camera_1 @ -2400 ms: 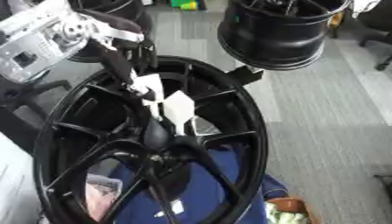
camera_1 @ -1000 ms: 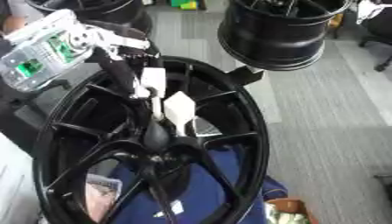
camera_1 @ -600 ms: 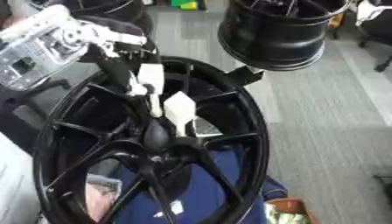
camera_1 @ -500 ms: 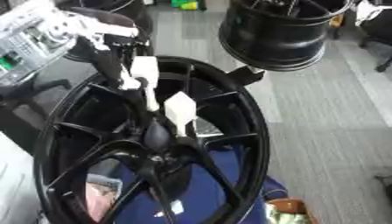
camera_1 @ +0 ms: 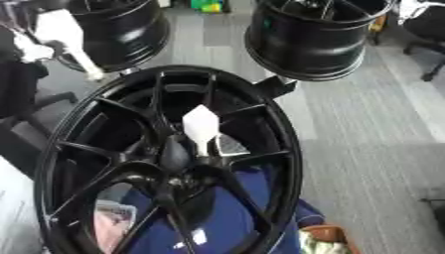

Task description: Pull the pin out of the wheel hub.

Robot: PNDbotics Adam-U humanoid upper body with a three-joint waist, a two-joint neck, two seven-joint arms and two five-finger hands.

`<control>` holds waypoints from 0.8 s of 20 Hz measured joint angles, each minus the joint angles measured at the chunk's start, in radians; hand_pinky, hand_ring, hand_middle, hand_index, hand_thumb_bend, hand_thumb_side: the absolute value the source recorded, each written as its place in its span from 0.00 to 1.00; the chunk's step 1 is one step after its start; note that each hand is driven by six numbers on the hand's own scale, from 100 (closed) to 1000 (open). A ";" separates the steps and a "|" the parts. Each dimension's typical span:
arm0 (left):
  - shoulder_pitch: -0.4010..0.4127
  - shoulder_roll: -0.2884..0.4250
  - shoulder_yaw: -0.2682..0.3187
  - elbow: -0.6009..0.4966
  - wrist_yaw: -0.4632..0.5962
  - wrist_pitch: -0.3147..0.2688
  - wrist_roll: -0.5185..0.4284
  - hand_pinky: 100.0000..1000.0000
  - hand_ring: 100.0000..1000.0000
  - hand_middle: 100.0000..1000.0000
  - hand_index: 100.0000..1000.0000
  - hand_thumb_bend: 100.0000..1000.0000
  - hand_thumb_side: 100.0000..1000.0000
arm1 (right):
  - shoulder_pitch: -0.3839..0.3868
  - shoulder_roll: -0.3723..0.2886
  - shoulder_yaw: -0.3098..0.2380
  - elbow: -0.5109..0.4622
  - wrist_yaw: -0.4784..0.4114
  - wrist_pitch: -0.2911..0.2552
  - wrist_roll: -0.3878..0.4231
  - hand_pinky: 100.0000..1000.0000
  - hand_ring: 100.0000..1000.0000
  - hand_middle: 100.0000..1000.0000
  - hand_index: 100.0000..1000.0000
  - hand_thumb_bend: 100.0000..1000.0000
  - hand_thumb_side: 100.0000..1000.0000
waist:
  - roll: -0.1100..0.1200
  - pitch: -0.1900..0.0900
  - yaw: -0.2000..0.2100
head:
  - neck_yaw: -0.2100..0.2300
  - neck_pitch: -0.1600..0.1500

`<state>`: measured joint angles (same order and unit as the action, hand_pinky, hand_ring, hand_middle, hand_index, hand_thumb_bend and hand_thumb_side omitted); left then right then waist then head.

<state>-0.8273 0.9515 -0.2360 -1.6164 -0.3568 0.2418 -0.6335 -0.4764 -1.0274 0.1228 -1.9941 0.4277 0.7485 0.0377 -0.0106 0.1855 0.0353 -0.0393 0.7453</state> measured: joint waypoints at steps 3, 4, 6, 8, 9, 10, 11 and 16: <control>0.070 0.031 0.089 -0.017 0.012 0.002 0.045 0.51 0.48 0.39 0.48 0.00 0.01 | 0.008 -0.007 -0.003 0.000 0.000 0.002 -0.002 0.88 0.83 0.79 0.86 0.00 0.13 | -0.003 0.000 0.006 | 0.000 0.001; 0.092 0.040 0.114 -0.016 0.013 0.007 0.061 0.51 0.48 0.39 0.48 0.00 0.01 | 0.011 -0.009 -0.005 0.000 0.000 0.002 -0.003 0.88 0.83 0.79 0.86 0.00 0.13 | -0.003 0.000 0.008 | -0.001 0.001; 0.133 0.055 0.161 0.000 0.011 0.017 0.090 0.51 0.48 0.39 0.48 0.00 0.01 | 0.012 -0.010 -0.006 0.000 0.000 0.003 -0.004 0.88 0.83 0.79 0.86 0.00 0.13 | -0.003 0.000 0.011 | -0.005 0.001; 0.167 0.065 0.203 0.032 0.005 0.024 0.119 0.51 0.48 0.39 0.48 0.00 0.01 | 0.014 -0.012 -0.008 0.000 0.000 0.004 -0.005 0.88 0.83 0.79 0.86 0.00 0.13 | -0.003 0.000 0.014 | -0.010 0.001; 0.183 0.069 0.224 0.051 0.000 0.026 0.133 0.51 0.48 0.39 0.49 0.00 0.01 | 0.019 -0.014 -0.011 0.000 0.000 0.006 -0.006 0.88 0.83 0.79 0.86 0.00 0.14 | -0.003 0.000 0.015 | -0.013 0.001; 0.198 0.069 0.243 0.069 -0.007 0.025 0.146 0.51 0.48 0.39 0.49 0.00 0.01 | 0.022 -0.016 -0.012 0.000 0.000 0.007 -0.007 0.88 0.83 0.79 0.86 0.00 0.14 | -0.003 0.000 0.015 | -0.017 0.001; 0.214 0.069 0.259 0.087 -0.014 0.023 0.157 0.51 0.48 0.39 0.49 0.00 0.00 | 0.026 -0.016 -0.014 0.000 0.000 0.008 -0.009 0.88 0.83 0.79 0.86 0.00 0.14 | -0.003 0.000 0.017 | -0.018 0.001; 0.270 0.069 0.313 0.166 -0.050 -0.002 0.193 0.51 0.49 0.40 0.49 0.00 0.00 | 0.029 -0.016 -0.020 0.000 0.000 0.013 -0.017 0.88 0.83 0.79 0.86 0.00 0.14 | -0.003 0.000 0.021 | -0.027 0.000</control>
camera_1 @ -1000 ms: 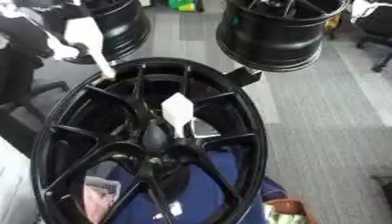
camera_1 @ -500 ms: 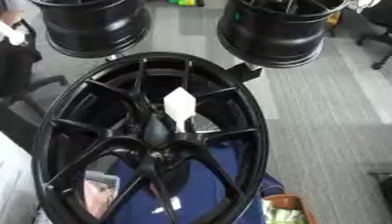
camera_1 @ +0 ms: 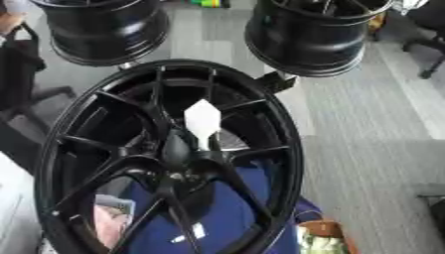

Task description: Pull the pin out of the wheel hub.

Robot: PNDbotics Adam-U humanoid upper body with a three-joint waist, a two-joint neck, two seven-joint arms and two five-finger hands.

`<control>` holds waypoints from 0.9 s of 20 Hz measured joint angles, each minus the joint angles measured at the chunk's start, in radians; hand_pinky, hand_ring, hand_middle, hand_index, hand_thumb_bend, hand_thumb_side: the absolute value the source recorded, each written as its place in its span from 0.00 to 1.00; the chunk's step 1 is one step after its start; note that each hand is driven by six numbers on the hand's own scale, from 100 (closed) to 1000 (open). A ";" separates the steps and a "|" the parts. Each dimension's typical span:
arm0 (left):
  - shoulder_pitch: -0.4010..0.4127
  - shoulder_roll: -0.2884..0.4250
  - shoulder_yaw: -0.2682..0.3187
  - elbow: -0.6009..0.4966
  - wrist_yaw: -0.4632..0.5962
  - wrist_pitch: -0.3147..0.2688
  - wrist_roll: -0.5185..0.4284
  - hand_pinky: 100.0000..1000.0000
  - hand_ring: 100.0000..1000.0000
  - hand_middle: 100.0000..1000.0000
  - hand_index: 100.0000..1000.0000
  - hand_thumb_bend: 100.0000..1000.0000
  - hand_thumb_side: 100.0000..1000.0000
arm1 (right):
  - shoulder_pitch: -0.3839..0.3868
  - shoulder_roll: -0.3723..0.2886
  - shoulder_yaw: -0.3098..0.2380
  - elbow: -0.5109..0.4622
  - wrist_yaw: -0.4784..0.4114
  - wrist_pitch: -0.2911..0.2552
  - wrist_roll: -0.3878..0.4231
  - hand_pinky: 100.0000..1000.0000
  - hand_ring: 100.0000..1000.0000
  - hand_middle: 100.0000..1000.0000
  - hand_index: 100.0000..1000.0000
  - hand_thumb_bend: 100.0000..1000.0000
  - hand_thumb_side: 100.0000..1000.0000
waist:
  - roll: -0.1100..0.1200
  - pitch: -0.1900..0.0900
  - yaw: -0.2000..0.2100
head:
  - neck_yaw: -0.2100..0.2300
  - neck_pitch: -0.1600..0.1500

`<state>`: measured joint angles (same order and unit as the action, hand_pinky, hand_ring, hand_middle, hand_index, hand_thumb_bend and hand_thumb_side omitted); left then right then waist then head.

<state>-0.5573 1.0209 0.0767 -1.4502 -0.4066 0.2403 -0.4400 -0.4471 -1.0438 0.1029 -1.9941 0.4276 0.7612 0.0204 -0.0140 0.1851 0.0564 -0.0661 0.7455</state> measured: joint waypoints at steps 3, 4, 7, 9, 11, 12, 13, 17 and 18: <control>0.012 -0.002 0.011 0.027 -0.008 -0.019 0.012 0.54 0.52 0.44 0.55 0.00 0.00 | 0.000 0.000 -0.003 0.000 0.000 -0.001 -0.002 0.88 0.83 0.79 0.86 0.00 0.14 | -0.001 0.000 0.000 | -0.002 -0.002; 0.015 -0.003 0.013 0.033 -0.008 -0.029 0.011 0.58 0.56 0.47 0.60 0.04 0.00 | 0.000 0.000 -0.004 0.000 0.000 -0.001 -0.002 0.88 0.83 0.79 0.86 0.00 0.13 | -0.003 0.000 0.000 | -0.003 -0.004; 0.020 -0.009 0.013 0.040 -0.005 -0.074 -0.004 0.72 0.75 0.72 0.84 0.36 0.38 | 0.000 0.000 -0.004 0.000 -0.001 -0.001 -0.003 0.88 0.83 0.79 0.86 0.00 0.14 | -0.007 0.000 0.001 | -0.004 -0.008; 0.020 -0.012 0.013 0.040 -0.003 -0.115 -0.014 0.76 0.79 0.76 0.89 0.48 0.56 | 0.000 0.000 -0.004 0.000 -0.003 0.000 -0.003 0.88 0.83 0.78 0.86 0.00 0.15 | -0.007 0.000 0.002 | -0.004 -0.008; 0.020 -0.012 0.014 0.040 -0.003 -0.147 -0.017 0.76 0.80 0.77 0.89 0.49 0.58 | 0.000 0.000 -0.004 0.000 -0.004 0.001 -0.004 0.88 0.83 0.78 0.86 0.00 0.15 | -0.006 0.000 0.004 | -0.004 -0.008; 0.020 -0.012 0.015 0.041 -0.004 -0.158 -0.015 0.76 0.79 0.77 0.89 0.49 0.58 | 0.000 0.000 -0.004 0.000 -0.005 0.001 -0.005 0.88 0.83 0.78 0.86 0.00 0.15 | -0.006 0.000 0.005 | -0.004 -0.008; 0.020 -0.012 0.018 0.043 -0.007 -0.165 -0.012 0.75 0.79 0.76 0.89 0.48 0.59 | 0.000 0.000 -0.004 0.000 -0.005 0.002 -0.005 0.88 0.83 0.78 0.86 0.00 0.15 | -0.006 0.000 0.005 | -0.004 -0.008; 0.018 -0.020 0.029 0.052 -0.013 -0.172 0.019 0.71 0.75 0.72 0.85 0.42 0.59 | 0.000 0.000 -0.004 0.000 -0.006 0.002 -0.007 0.88 0.83 0.78 0.86 0.00 0.15 | -0.006 0.000 0.005 | -0.006 -0.008; 0.016 -0.021 0.030 0.052 -0.013 -0.169 0.031 0.70 0.73 0.70 0.83 0.39 0.56 | 0.000 0.000 -0.004 0.000 -0.007 0.002 -0.007 0.88 0.83 0.78 0.86 0.00 0.15 | -0.006 0.000 0.004 | -0.006 -0.008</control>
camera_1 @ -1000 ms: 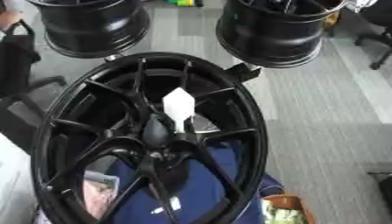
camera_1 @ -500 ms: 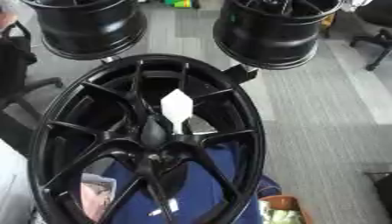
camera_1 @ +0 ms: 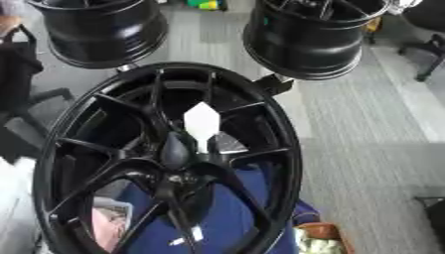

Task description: Pull the pin out of the wheel hub.

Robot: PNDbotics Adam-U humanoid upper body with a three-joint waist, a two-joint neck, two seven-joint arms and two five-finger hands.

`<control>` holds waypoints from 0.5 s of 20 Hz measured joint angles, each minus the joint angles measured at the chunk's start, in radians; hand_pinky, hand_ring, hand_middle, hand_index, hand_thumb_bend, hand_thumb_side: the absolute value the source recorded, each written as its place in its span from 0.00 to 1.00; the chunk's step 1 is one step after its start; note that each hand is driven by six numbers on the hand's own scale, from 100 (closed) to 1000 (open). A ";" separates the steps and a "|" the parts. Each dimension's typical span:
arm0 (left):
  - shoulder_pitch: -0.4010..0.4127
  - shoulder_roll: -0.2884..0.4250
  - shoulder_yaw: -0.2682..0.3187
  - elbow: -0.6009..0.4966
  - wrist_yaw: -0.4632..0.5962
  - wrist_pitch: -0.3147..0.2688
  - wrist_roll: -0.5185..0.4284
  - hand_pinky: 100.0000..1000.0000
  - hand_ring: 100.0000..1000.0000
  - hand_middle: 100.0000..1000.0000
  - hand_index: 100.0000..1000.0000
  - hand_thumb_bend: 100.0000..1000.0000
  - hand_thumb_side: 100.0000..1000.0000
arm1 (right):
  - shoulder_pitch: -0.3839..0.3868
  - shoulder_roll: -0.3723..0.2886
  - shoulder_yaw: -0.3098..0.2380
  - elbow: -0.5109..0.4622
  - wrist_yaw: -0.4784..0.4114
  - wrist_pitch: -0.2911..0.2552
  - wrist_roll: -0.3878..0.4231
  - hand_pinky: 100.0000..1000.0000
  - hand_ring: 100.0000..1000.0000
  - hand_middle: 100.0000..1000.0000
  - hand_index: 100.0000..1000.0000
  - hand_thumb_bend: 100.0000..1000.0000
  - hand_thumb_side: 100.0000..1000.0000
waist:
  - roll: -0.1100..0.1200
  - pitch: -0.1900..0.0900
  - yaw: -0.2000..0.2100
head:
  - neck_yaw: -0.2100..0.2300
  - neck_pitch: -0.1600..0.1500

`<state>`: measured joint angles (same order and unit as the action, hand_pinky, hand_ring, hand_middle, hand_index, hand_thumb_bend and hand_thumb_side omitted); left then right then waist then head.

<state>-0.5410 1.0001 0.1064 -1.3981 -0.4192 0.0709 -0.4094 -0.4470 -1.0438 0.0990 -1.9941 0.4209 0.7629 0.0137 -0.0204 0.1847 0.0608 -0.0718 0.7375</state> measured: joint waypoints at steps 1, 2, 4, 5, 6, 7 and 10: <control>-0.004 0.000 0.002 0.000 0.000 0.004 0.014 0.68 0.72 0.68 0.82 0.35 0.54 | 0.000 0.000 0.000 0.000 0.000 0.000 0.000 0.88 0.83 0.78 0.86 0.00 0.15 | 0.000 0.000 0.000 | 0.000 0.000; -0.009 -0.002 0.003 -0.002 0.002 0.009 0.030 0.67 0.69 0.65 0.80 0.32 0.53 | 0.000 0.000 0.000 0.000 0.000 0.000 0.000 0.88 0.83 0.78 0.86 0.00 0.14 | 0.000 0.000 0.000 | 0.000 0.000; -0.023 -0.009 0.003 -0.014 0.011 0.022 0.072 0.62 0.64 0.59 0.76 0.24 0.51 | 0.000 0.000 0.000 0.000 -0.001 -0.001 -0.001 0.88 0.83 0.78 0.86 0.00 0.14 | 0.000 -0.002 0.000 | 0.000 0.000; -0.032 -0.012 0.002 -0.025 0.024 0.027 0.097 0.62 0.64 0.59 0.76 0.24 0.51 | 0.000 0.000 0.000 0.000 -0.001 -0.001 -0.001 0.88 0.83 0.78 0.86 0.00 0.14 | -0.001 -0.003 -0.001 | 0.000 0.000; -0.040 -0.016 0.000 -0.041 0.040 0.031 0.124 0.61 0.61 0.57 0.73 0.23 0.48 | -0.001 0.000 0.000 0.000 -0.001 -0.002 -0.001 0.88 0.83 0.79 0.86 0.00 0.13 | -0.001 -0.004 -0.001 | 0.001 0.000; -0.048 -0.017 -0.009 -0.064 0.058 0.034 0.151 0.60 0.61 0.56 0.73 0.23 0.47 | -0.002 0.000 0.000 0.000 -0.001 -0.003 0.000 0.88 0.83 0.79 0.86 0.00 0.12 | -0.001 -0.004 -0.002 | 0.002 0.000; -0.077 -0.022 -0.061 -0.155 0.105 0.035 0.218 0.59 0.60 0.55 0.72 0.25 0.43 | -0.016 0.000 0.001 0.000 -0.001 -0.009 0.006 0.88 0.83 0.79 0.86 0.00 0.10 | -0.003 -0.005 -0.007 | 0.008 0.000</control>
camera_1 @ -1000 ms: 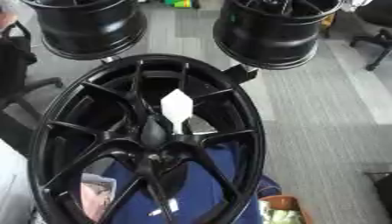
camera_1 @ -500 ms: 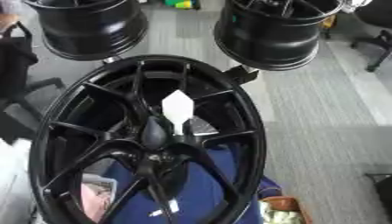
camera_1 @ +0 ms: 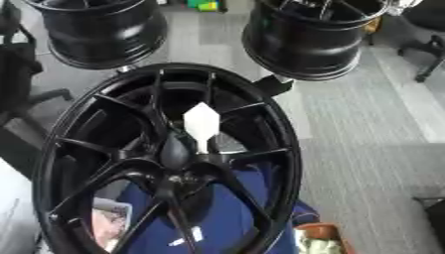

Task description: Pull the pin out of the wheel hub.

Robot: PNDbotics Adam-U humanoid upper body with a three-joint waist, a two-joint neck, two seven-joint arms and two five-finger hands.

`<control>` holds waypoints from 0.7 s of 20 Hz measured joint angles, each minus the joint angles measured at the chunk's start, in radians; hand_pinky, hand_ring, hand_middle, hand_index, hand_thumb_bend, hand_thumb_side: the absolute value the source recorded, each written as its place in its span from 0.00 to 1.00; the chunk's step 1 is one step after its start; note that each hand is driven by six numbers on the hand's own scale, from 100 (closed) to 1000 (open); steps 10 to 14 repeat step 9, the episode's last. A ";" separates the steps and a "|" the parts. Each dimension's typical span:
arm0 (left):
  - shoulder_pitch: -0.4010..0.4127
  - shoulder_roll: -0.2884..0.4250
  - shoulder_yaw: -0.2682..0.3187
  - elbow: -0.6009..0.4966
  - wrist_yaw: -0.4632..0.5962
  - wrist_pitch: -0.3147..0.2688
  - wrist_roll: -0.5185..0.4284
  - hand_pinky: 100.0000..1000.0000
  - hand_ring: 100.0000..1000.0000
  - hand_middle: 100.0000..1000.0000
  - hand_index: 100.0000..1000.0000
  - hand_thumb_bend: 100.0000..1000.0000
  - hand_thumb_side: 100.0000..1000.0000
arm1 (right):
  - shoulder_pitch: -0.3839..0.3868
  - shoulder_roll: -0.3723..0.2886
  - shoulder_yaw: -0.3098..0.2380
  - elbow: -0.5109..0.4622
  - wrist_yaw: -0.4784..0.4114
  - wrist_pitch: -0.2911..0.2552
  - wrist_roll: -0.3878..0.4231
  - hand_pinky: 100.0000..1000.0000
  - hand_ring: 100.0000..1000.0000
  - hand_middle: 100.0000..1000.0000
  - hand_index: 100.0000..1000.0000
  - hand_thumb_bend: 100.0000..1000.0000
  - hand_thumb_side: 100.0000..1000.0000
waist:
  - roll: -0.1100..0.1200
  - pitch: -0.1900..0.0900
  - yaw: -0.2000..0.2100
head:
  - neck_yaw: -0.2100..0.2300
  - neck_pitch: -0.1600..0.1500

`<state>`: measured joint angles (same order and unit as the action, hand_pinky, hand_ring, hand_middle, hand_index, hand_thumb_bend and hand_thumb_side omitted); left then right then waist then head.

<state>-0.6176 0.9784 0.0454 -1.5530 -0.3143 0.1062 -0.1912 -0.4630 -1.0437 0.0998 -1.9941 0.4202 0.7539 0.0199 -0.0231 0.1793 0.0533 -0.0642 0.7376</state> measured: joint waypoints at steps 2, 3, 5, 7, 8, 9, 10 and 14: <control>-0.019 -0.003 -0.049 -0.071 0.018 -0.001 0.028 0.60 0.60 0.55 0.71 0.26 0.42 | -0.013 0.000 0.003 0.000 0.000 -0.006 0.006 0.88 0.83 0.79 0.86 0.00 0.09 | -0.001 0.000 -0.006 | 0.004 0.000; -0.029 -0.004 -0.077 -0.107 0.020 0.000 0.037 0.60 0.59 0.55 0.71 0.26 0.42 | -0.021 0.000 0.006 0.000 0.000 -0.010 0.010 0.88 0.83 0.79 0.86 0.00 0.09 | -0.002 -0.001 -0.009 | 0.007 0.000; -0.053 -0.004 -0.131 -0.171 0.024 0.005 0.042 0.60 0.60 0.55 0.72 0.25 0.43 | -0.032 0.000 0.008 0.000 0.001 -0.015 0.020 0.87 0.83 0.79 0.86 0.00 0.08 | -0.001 -0.001 -0.013 | 0.010 0.000; -0.078 -0.004 -0.189 -0.224 0.028 0.012 0.026 0.60 0.60 0.55 0.72 0.31 0.43 | -0.045 0.000 0.013 0.000 0.004 -0.020 0.031 0.87 0.83 0.79 0.86 0.00 0.08 | -0.001 -0.001 -0.019 | 0.016 -0.001; -0.088 -0.004 -0.216 -0.244 0.031 0.016 0.010 0.60 0.60 0.55 0.72 0.23 0.46 | -0.050 0.000 0.014 0.000 0.005 -0.022 0.035 0.87 0.83 0.79 0.86 0.00 0.07 | 0.000 -0.001 -0.022 | 0.018 -0.001; -0.097 -0.004 -0.240 -0.261 0.034 0.021 -0.008 0.60 0.60 0.55 0.72 0.23 0.46 | -0.056 0.000 0.017 0.000 0.007 -0.025 0.040 0.87 0.83 0.79 0.86 0.00 0.07 | 0.000 -0.001 -0.024 | 0.021 -0.001; -0.097 -0.004 -0.240 -0.261 0.034 0.021 -0.008 0.60 0.60 0.55 0.72 0.23 0.46 | -0.056 0.000 0.017 0.000 0.007 -0.025 0.040 0.87 0.83 0.79 0.86 0.00 0.07 | 0.000 -0.001 -0.024 | 0.021 -0.001; -0.097 -0.004 -0.240 -0.261 0.034 0.021 -0.008 0.60 0.60 0.55 0.72 0.23 0.46 | -0.056 0.000 0.017 0.000 0.007 -0.025 0.040 0.87 0.83 0.79 0.86 0.00 0.07 | 0.000 -0.001 -0.024 | 0.021 -0.001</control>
